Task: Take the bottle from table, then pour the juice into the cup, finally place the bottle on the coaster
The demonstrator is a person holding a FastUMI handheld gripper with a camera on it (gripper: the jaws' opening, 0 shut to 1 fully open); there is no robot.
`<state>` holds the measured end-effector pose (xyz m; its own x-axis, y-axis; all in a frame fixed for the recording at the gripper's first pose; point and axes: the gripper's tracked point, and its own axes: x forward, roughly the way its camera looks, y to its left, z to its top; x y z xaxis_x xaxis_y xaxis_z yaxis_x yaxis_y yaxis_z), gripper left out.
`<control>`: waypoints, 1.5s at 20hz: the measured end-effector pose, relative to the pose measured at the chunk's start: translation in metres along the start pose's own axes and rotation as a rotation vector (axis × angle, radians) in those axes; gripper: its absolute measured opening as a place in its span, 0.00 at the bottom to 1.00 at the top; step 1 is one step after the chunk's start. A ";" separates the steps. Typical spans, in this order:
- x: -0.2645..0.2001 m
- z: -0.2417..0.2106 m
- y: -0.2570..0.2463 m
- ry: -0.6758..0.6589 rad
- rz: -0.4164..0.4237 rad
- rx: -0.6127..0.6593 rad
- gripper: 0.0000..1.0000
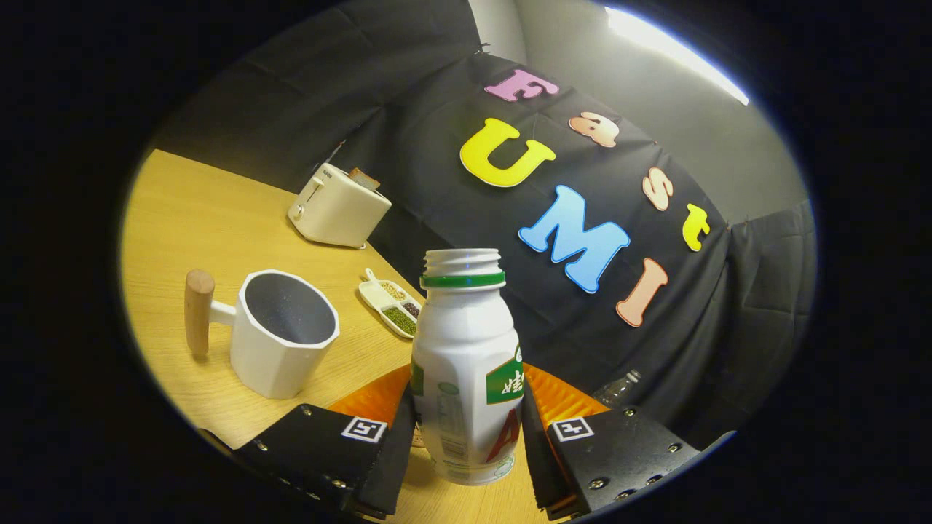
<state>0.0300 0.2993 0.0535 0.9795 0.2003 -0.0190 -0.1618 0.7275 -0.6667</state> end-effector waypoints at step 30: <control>0.008 0.000 0.004 0.028 0.026 -0.370 0.68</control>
<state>0.0375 0.3040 0.0510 0.9794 0.1938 -0.0562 -0.1371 0.4349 -0.8900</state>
